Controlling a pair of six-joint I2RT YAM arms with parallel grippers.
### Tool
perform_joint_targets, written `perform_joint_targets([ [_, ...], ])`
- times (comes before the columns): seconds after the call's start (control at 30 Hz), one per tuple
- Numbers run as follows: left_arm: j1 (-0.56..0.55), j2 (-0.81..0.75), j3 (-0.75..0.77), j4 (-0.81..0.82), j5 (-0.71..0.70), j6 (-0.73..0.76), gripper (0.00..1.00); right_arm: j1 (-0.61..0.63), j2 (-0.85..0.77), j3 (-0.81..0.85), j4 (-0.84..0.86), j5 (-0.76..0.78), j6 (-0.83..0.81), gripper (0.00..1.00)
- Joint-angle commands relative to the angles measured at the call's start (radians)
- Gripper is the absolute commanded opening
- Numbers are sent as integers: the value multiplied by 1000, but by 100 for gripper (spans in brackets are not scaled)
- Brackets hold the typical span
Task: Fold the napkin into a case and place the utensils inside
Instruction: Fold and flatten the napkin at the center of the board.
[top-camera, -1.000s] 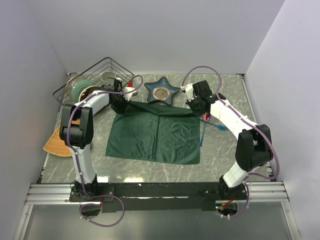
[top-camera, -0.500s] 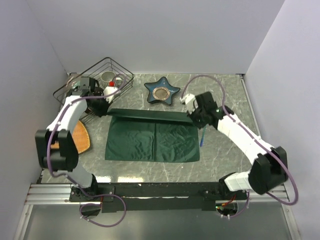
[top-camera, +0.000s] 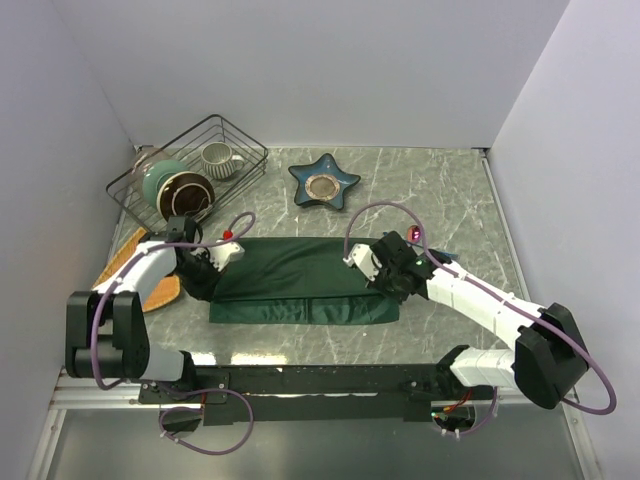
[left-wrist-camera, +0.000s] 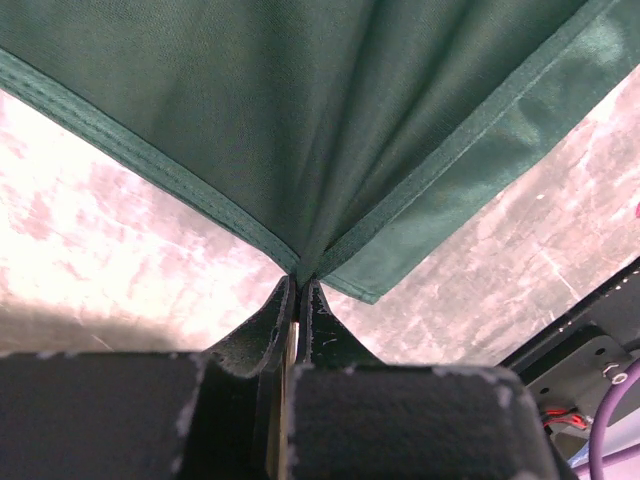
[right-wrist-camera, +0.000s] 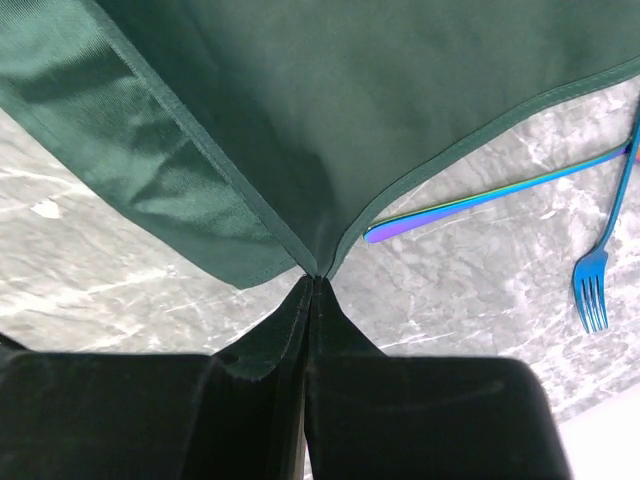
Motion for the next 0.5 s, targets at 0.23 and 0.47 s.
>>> perform_joint_targets([
  [0.23, -23, -114, -24, -35, 3, -5, 1, -4, -24, -31, 23, 34, -64, 0],
  [0.47, -78, -181, -68, -60, -61, -13, 2, 28, -18, -53, 6, 35, -73, 0],
])
